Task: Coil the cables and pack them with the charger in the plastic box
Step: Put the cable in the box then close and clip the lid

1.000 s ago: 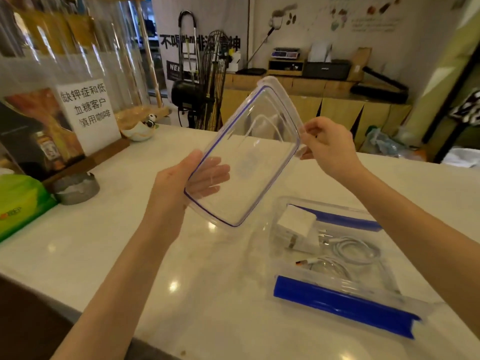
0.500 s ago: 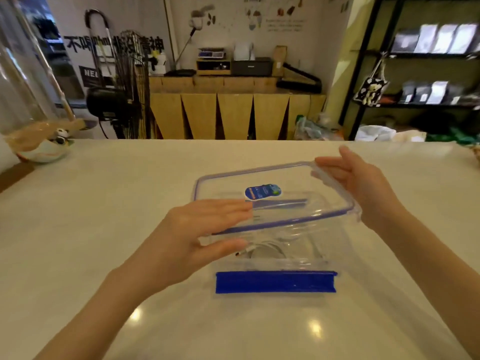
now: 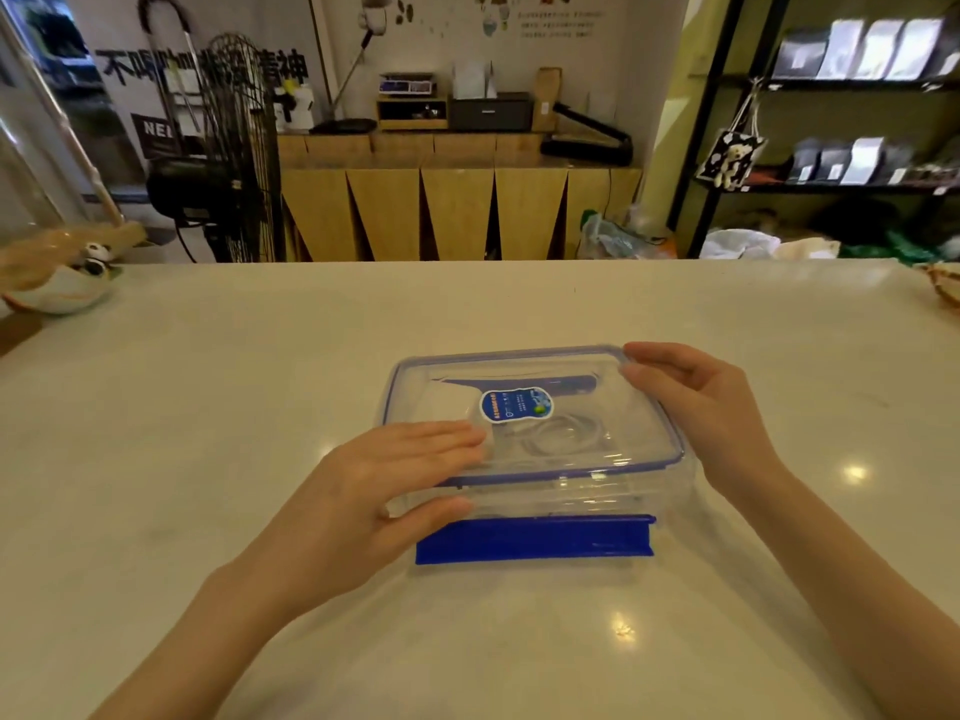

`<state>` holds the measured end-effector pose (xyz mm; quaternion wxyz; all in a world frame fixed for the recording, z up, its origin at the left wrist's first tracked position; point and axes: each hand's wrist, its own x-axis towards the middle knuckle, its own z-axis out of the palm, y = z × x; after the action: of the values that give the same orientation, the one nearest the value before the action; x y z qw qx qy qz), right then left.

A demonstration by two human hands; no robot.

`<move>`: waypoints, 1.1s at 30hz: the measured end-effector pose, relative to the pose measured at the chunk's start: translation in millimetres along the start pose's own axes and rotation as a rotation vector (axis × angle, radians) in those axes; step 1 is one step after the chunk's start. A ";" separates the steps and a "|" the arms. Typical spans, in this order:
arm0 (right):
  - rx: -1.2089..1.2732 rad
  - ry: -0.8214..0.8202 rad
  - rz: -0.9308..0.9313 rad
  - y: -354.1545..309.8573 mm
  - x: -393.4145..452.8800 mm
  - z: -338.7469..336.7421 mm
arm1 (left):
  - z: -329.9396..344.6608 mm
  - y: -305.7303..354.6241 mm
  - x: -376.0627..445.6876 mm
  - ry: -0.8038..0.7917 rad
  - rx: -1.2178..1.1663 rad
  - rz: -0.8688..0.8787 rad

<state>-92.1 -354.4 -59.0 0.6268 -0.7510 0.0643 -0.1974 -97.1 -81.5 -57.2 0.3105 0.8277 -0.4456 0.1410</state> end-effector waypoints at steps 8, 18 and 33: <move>-0.068 -0.002 -0.016 5.0 -4.2 -2.1 | 8.2 3.4 -3.1 0.033 0.077 -0.045; -0.073 -0.002 -0.032 7.6 -8.8 7.1 | 1.5 -5.1 -6.8 0.006 0.058 -0.092; -0.723 -0.363 -0.821 -12.1 -71.8 11.4 | 19.4 9.1 -9.7 0.112 0.220 -0.063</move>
<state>-155.3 -316.8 -64.3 0.2034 -0.9027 -0.2779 -0.2580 -110.9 -91.3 -73.5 0.2465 0.8612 -0.3831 0.2252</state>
